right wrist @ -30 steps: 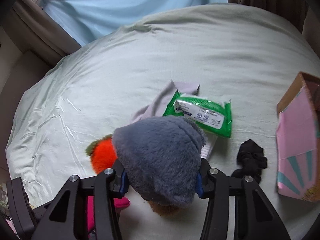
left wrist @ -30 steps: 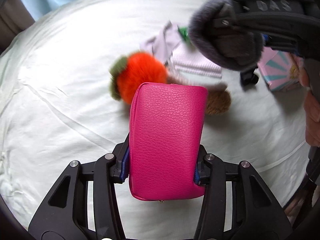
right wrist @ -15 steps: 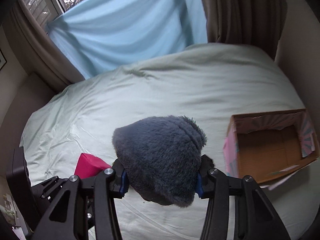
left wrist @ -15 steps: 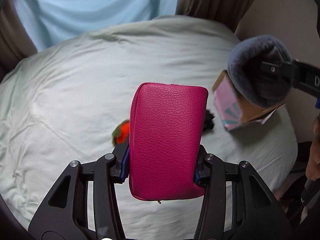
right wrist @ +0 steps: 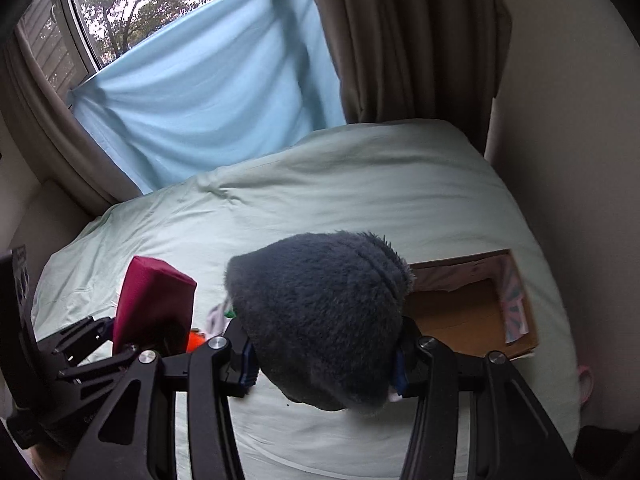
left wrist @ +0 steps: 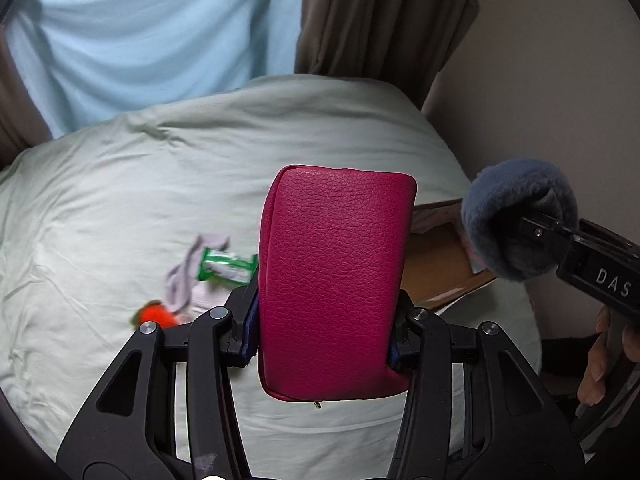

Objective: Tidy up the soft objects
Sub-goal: 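Carry the pink pouch and grey hat into the cardboard box and release both, then withdraw both tools from the box toward the remaining items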

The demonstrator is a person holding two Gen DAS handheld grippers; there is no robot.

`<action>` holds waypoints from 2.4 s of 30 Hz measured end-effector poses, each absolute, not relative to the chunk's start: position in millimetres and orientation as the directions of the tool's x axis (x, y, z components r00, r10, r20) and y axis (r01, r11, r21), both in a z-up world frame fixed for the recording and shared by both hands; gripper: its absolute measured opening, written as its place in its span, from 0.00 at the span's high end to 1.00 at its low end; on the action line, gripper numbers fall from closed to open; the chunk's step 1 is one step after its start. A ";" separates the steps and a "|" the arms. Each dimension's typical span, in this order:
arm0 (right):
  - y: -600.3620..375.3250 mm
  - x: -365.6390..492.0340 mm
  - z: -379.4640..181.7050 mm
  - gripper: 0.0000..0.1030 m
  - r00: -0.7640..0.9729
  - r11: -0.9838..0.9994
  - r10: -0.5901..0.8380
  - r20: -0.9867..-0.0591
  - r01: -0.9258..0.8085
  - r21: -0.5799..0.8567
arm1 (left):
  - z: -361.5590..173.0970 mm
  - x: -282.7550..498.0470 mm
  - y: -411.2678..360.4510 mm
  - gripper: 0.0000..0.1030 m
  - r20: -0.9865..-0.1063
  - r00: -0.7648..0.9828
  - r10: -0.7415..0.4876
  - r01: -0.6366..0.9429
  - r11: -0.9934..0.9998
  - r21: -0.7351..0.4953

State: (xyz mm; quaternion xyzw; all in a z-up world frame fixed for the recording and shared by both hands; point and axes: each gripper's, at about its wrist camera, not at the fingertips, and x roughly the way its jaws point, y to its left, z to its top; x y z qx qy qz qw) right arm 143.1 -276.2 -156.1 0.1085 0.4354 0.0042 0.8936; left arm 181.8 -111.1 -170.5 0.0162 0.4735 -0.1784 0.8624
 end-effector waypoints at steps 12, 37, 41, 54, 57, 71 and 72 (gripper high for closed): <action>-413.6 175.4 -223.9 0.55 0.457 0.979 0.091 -0.885 0.120 0.162 | -249.9 221.2 -242.5 0.59 -0.909 0.336 -0.248 0.297 0.943 -0.148; -458.1 237.9 -349.7 0.05 0.224 0.983 0.128 -0.966 0.098 0.153 | -376.7 259.8 -304.6 0.00 -0.986 0.143 -0.086 0.392 0.920 -0.024; -463.6 233.0 -348.5 0.05 0.236 0.983 0.136 -0.962 0.091 0.161 | -370.9 254.2 -299.1 0.00 -0.986 0.149 -0.069 0.391 0.921 -0.006; -464.6 211.6 -306.9 0.05 0.327 0.975 0.129 -0.936 0.131 0.180 | -332.3 233.3 -288.3 0.00 -0.976 0.202 -0.085 0.372 0.928 -0.004; -460.8 200.9 -289.4 0.05 0.347 0.977 0.121 -0.930 0.122 0.172 | -316.2 224.2 -284.3 0.00 -0.969 0.227 -0.102 0.366 0.930 -0.013; -430.4 133.0 -168.2 0.05 0.509 0.988 0.062 -0.859 0.088 0.124 | -192.7 162.8 -225.4 0.00 -0.888 0.430 -0.162 0.294 0.955 -0.032; -426.6 127.8 -159.6 0.05 0.522 0.989 0.058 -0.851 0.084 0.119 | -184.0 158.2 -218.8 0.00 -0.881 0.443 -0.167 0.286 0.957 -0.037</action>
